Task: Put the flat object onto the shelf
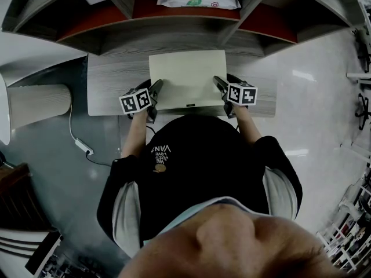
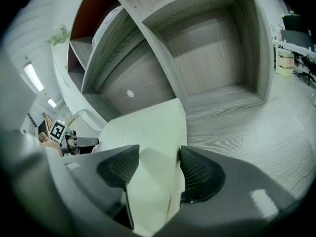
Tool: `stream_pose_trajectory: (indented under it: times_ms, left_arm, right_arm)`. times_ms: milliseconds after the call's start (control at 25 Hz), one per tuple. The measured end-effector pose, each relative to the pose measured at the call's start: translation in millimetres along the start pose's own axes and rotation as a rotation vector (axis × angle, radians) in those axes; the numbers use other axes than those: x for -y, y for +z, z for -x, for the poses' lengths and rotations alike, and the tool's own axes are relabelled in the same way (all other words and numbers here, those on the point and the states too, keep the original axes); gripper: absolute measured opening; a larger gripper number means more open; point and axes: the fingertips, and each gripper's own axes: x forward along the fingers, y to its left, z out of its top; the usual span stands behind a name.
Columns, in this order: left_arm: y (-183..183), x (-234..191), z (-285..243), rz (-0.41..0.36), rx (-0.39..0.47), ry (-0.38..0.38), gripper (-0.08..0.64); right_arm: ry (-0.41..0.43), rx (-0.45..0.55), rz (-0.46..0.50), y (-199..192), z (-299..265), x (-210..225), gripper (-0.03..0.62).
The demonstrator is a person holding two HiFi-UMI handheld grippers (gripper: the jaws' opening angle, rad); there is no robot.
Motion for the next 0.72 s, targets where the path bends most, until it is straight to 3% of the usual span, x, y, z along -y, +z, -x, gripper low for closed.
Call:
stream_pose_trajectory:
  times_ms: [720]
  left_arm:
    - [18.5, 25.0, 39.1, -0.109, 0.123, -0.046, 0.218]
  right_arm:
    - [-0.008, 0.172, 0.091, 22.4, 45.5, -34.8, 0.239]
